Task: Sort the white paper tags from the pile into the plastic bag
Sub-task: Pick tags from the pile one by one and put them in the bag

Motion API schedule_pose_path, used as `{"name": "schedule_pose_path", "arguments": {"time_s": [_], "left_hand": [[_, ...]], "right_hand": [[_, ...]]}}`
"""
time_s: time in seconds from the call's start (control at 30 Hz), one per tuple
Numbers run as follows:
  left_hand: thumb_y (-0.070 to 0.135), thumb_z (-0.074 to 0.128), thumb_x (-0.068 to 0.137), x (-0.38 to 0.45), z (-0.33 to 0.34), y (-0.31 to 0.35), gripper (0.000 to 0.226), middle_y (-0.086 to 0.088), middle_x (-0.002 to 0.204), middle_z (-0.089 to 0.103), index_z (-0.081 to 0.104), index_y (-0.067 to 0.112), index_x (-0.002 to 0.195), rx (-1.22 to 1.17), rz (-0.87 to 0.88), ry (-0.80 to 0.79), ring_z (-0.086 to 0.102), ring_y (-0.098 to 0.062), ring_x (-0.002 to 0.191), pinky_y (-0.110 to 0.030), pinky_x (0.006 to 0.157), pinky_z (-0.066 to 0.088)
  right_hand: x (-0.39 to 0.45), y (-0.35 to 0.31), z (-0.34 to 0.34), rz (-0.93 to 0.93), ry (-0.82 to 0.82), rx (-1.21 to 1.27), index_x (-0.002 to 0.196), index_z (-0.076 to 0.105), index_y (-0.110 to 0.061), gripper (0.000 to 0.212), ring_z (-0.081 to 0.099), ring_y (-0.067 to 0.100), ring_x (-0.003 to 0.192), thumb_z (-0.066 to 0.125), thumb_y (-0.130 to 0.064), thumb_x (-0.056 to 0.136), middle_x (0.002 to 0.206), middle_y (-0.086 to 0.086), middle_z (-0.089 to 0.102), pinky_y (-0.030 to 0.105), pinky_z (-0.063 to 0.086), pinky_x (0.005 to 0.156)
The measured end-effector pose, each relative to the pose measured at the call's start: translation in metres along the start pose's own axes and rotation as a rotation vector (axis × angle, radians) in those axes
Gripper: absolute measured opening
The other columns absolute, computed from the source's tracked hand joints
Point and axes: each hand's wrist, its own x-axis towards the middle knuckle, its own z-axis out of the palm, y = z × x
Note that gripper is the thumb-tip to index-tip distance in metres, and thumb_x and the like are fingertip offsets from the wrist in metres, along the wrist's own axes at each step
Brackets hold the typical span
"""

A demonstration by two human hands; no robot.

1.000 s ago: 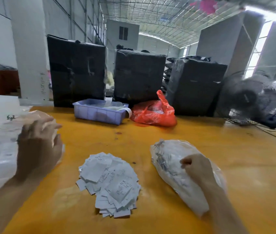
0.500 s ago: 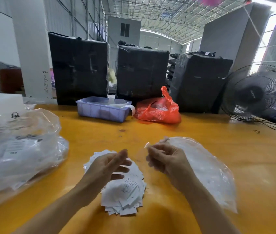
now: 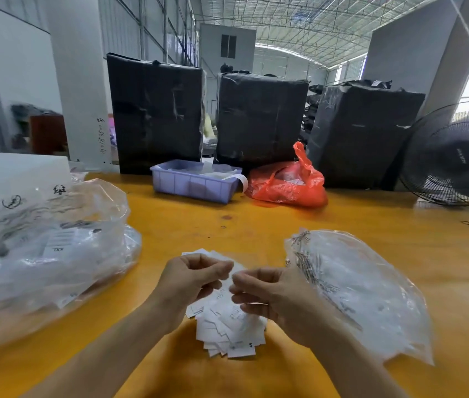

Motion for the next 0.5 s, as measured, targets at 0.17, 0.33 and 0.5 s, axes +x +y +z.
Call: {"name": "schedule_pose_path", "arguments": {"time_s": [0.17,0.33,0.5], "left_hand": [[0.024,0.078,0.06,0.0003,-0.0003,-0.0003,0.022,-0.01,0.069,0.068,0.069,0.006,0.069,0.021,0.022,-0.068,0.06,-0.01,0.057,-0.017,0.055,0.048],[0.017,0.079,0.061,0.0005,-0.0033,0.0004,0.027,-0.009,0.072,0.069,0.066,0.003,0.08,0.083,-0.045,-0.206,0.066,-0.013,0.068,-0.021,0.066,0.052],[0.013,0.079,0.056,0.0007,-0.0058,0.0012,0.035,-0.002,0.072,0.069,0.068,0.007,0.088,0.081,-0.088,-0.22,0.065,-0.011,0.066,-0.022,0.066,0.051]], "right_hand": [[0.0028,0.0026,-0.0003,-0.065,0.111,0.056,0.084,0.074,-0.002,0.028,0.067,0.016,0.069,0.074,-0.023,0.066,0.079,0.011,0.072,0.021,0.053,0.063],[0.0011,-0.0006,-0.0057,-0.121,0.086,-0.038,0.067,0.075,-0.009,0.023,0.063,0.015,0.062,0.079,-0.029,0.056,0.07,0.01,0.07,0.02,0.051,0.059],[0.0024,-0.0006,-0.0056,-0.106,0.077,-0.046,0.066,0.074,-0.011,0.022,0.064,0.014,0.063,0.079,-0.03,0.057,0.071,0.01,0.07,0.02,0.051,0.06]]}}
